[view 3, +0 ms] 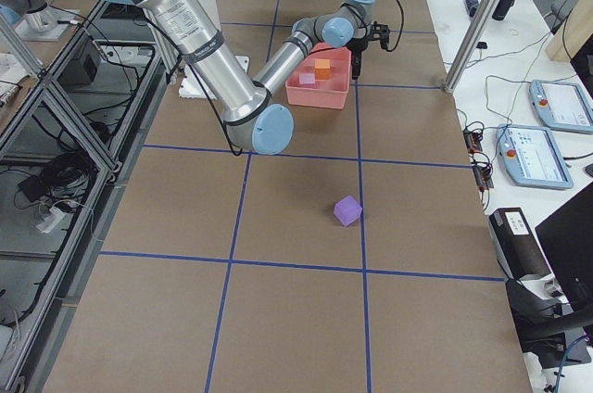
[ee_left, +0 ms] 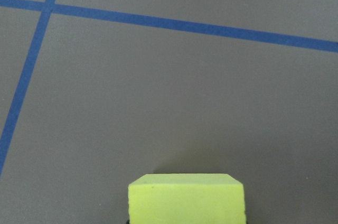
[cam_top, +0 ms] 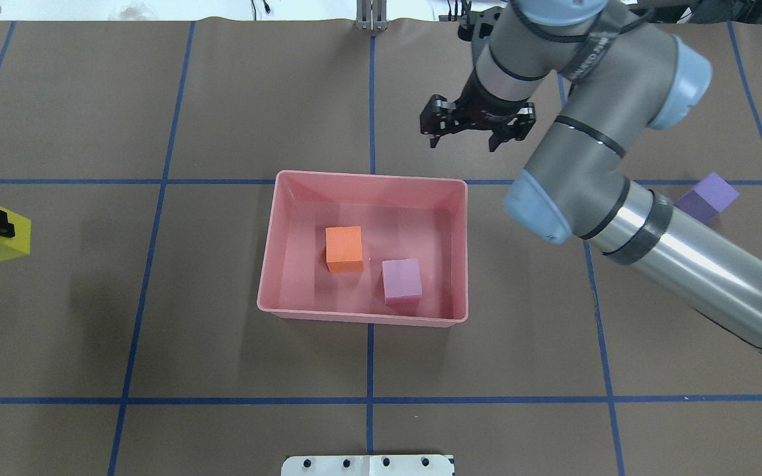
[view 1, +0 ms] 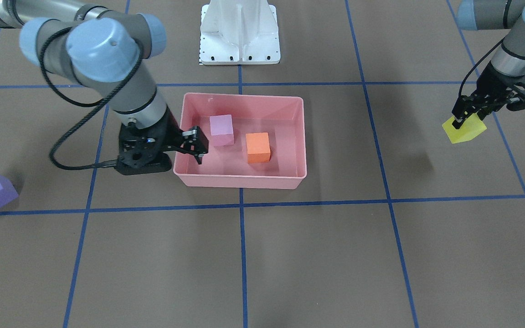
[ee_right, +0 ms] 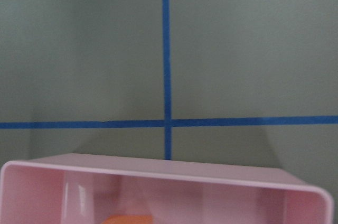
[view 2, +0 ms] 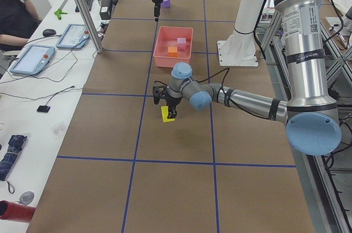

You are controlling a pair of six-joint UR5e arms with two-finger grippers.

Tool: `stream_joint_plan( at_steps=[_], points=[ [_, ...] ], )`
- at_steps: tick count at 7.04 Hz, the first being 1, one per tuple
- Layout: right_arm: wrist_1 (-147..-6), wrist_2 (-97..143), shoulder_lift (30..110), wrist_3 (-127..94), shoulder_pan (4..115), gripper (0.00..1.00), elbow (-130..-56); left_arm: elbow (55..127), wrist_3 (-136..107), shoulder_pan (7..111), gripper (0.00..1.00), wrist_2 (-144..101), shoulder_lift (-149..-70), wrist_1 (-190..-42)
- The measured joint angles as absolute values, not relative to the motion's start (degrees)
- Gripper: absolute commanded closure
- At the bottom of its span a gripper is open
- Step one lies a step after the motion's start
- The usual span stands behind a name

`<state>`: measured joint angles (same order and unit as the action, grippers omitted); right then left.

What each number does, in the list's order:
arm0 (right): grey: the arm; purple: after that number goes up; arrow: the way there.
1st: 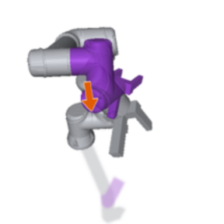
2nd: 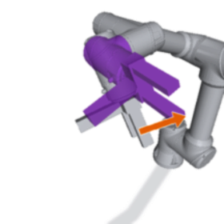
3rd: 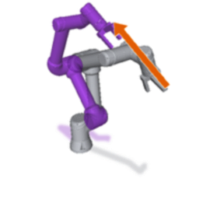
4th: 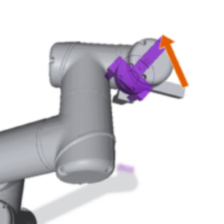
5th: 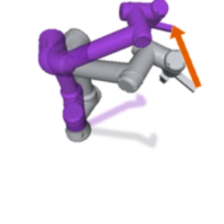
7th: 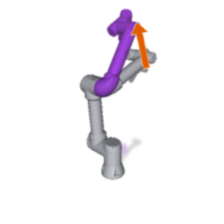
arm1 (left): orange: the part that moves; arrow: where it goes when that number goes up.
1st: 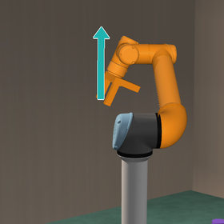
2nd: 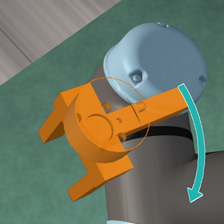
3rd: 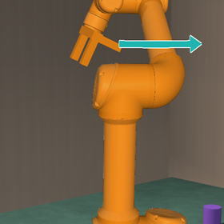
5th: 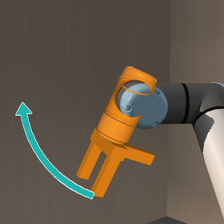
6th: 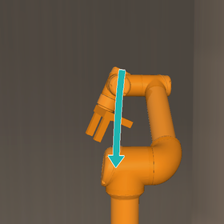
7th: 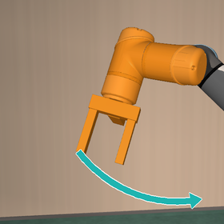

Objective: Place blocks into pink bin with both arms
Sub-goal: 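Release the orange cube with the right gripper while the left grasps the yellow cube, then carry the yellow cube into the bin while the right gripper reaches the purple cube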

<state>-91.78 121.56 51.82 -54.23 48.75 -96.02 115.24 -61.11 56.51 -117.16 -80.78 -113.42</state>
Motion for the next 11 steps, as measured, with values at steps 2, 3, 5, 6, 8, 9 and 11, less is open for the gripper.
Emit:
stream_joint_plan(
  at_steps=[2, 3, 5, 6, 8, 9, 11],
  points=[
    [-93.09, 122.52, 61.26, -37.31, 55.23, 0.01, -99.21, 122.6, -63.11, 57.4, 1.0, -118.56, -92.52, -94.39],
    [-92.96, 122.92, 65.58, -28.85, 57.76, 0.01, -99.69, 123.63, -67.18, 56.78, 1.0, -118.84, -99.06, -89.24],
    [-92.56, 123.09, 72.45, -16.0, 60.83, 0.01, -99.86, 123.24, -81.67, 48.61, 1.0, -117.25, -111.66, -85.0],
    [-92.54, 123.02, 74.59, -11.94, 61.76, 0.01, -99.81, 121.7, -87.52, 42.52, 1.0, -113.41, -118.65, -81.37],
    [-92.51, 122.87, 77.29, -5.41, 63.12, 0.01, -99.22, 117.52, -92.27, 31.74, 0.93, -103.53, -127.73, -75.6],
    [-92.53, 122.94, 77.85, -1.59, 64.03, 0.01, -98.08, 116.02, -92.82, 28.99, 0.1, -101.14, -129.04, -74.82],
    [-92.53, 124.91, 78.5, 7.23, 66.51, 0.01, -93.81, 114.78, -92.14, 26.58, 0.0, -98.47, -129.64, -74.46]
  ],
)
